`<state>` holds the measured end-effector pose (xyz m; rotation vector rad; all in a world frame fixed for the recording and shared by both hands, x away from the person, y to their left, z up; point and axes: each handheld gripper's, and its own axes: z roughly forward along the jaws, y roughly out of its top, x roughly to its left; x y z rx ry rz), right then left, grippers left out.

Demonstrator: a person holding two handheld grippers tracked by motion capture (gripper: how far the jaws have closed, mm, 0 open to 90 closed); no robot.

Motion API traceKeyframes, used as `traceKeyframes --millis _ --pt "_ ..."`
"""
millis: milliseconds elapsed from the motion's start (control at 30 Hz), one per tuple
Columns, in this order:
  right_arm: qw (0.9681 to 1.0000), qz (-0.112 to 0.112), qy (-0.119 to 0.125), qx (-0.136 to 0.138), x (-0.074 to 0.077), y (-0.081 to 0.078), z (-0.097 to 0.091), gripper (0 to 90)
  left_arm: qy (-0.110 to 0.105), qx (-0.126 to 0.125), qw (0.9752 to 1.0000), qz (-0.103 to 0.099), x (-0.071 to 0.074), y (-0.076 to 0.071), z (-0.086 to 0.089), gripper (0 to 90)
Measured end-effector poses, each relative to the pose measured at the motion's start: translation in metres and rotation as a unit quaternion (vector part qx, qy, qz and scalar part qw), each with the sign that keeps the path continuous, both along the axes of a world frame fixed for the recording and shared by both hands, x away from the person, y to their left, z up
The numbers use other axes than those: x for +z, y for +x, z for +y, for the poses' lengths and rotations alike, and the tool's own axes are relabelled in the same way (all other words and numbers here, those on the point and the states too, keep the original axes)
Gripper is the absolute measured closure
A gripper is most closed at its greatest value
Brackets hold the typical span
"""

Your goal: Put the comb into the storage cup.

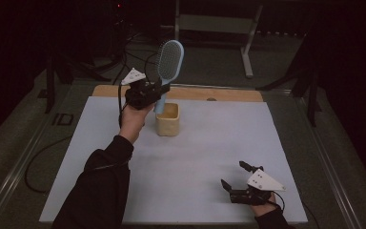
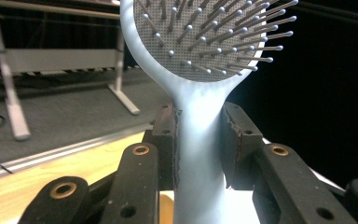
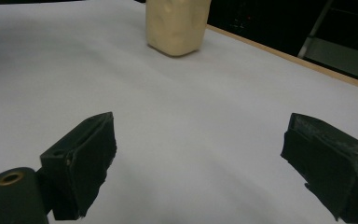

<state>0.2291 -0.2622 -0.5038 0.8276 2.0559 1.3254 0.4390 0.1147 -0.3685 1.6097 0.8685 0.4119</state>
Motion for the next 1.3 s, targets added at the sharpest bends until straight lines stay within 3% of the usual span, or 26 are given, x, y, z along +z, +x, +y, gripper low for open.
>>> traceKeyframes --millis 300,500,633,767,1100,1300 --pt "1.0000 -0.001 -0.001 0.002 0.000 0.000 0.000 9.0 -0.025 -0.008 0.9996 -0.013 -0.005 0.013 0.001 70.0" --pt "1.0000 -0.001 -0.002 0.001 0.000 0.000 0.000 9.0 -0.023 -0.008 0.9995 -0.022 -0.007 0.021 -0.004 70.0" --pt "1.0000 0.001 0.000 0.001 -0.001 0.000 0.000 9.0 -0.007 -0.007 0.9995 -0.031 -0.013 0.024 -0.007 70.0" --pt "1.0000 0.003 0.000 0.001 -0.001 0.000 0.000 9.0 -0.017 -0.004 0.9996 -0.021 -0.020 0.028 -0.008 70.0" --pt "1.0000 0.004 0.002 0.002 -0.001 0.000 0.000 9.0 -0.037 -0.004 0.9991 -0.021 -0.038 0.033 -0.009 69.9" --pt "1.0000 0.004 0.002 0.003 -0.001 0.000 0.000 9.0 -0.037 -0.004 0.9990 -0.023 -0.047 0.035 -0.011 70.0"
